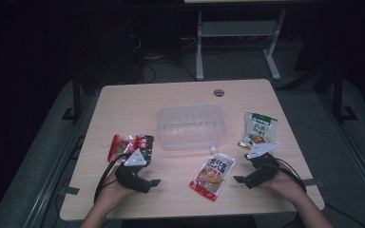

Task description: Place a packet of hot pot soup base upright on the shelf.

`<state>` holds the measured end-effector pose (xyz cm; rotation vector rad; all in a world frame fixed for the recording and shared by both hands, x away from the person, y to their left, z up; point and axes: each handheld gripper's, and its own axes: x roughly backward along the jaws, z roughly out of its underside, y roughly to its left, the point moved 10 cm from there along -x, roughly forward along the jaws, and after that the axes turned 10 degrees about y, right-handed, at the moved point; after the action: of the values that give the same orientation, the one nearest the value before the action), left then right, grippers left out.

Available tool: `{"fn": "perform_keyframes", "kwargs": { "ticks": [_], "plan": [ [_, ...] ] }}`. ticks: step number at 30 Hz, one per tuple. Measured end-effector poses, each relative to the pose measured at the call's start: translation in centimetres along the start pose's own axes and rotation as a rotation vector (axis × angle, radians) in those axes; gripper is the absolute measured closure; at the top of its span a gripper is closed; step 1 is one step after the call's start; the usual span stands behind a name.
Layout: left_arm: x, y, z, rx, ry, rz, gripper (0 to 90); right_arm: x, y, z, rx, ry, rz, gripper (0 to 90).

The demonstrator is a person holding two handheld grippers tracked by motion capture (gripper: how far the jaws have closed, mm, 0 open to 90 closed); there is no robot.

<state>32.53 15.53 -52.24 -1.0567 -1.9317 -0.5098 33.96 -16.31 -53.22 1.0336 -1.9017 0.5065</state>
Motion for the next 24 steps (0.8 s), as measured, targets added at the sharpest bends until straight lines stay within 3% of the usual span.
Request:
{"fn": "perform_keyframes", "kwargs": {
  "ticks": [4, 10, 13, 20, 24],
  "plan": [
    [0.4, 0.4, 0.0, 0.012, 0.0, -0.008, 21.4, 0.1, 0.0, 0.1, -0.01, -0.004, -0.005, 5.5],
    [1.1, 1.4, 0.0, 0.064, 0.01, -0.027, 28.9, 0.7, 0.1, -0.2, -0.034, -0.055, -0.047, 5.7],
    [1.4, 1.6, 0.0, 0.065, 0.012, -0.029, 31.8, 0.8, 0.0, -0.2, -0.044, -0.06, -0.047, 5.7],
    [2.6, 2.2, -0.3, 0.089, -0.005, -0.015, 49.5, 1.1, -0.4, -0.4, -0.075, -0.073, -0.025, 5.8],
    [3.2, 3.0, -0.4, 0.112, -0.019, -0.021, 64.4, 1.1, -0.4, -0.4, -0.086, -0.071, -0.017, 5.8]
  ]
}}
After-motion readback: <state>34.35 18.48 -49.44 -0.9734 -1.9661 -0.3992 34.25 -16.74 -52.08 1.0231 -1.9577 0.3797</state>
